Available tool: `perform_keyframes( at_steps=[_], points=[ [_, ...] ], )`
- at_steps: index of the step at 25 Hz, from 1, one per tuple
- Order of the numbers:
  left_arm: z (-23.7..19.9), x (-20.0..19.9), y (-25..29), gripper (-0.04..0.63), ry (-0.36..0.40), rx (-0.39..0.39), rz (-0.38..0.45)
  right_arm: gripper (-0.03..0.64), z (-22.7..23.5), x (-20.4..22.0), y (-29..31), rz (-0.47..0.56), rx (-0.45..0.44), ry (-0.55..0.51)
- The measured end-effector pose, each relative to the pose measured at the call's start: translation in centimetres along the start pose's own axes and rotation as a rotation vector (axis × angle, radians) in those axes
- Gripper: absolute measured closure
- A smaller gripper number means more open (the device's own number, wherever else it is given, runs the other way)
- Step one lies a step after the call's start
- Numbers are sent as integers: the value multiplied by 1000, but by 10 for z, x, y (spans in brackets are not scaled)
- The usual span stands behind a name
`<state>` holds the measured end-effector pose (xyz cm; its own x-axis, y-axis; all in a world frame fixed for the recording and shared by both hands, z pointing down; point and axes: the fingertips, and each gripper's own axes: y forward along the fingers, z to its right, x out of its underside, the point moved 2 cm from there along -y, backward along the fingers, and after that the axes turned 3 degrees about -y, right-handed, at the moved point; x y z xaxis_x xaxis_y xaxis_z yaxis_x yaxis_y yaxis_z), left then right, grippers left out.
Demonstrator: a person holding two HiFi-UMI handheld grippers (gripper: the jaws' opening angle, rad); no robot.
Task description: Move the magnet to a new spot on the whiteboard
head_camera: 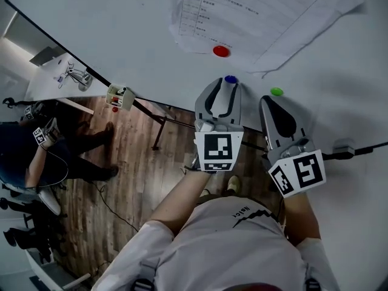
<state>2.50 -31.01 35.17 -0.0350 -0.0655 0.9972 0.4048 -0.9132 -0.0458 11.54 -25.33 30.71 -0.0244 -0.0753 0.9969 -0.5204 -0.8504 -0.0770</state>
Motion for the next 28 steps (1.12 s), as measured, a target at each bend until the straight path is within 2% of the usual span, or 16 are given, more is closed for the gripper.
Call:
perform_keyframes(
  at_steps=[7,16,28],
  points=[
    [3,4,9,463,19,-15,-11,603,6,1,2,6,-34,7],
    [0,5,11,465,3,-23,-10,603,9,2,3,11,-51,12],
    [-1,2,3,465,-29,12,-4,603,6,6,6,4,-48,26]
  ],
)
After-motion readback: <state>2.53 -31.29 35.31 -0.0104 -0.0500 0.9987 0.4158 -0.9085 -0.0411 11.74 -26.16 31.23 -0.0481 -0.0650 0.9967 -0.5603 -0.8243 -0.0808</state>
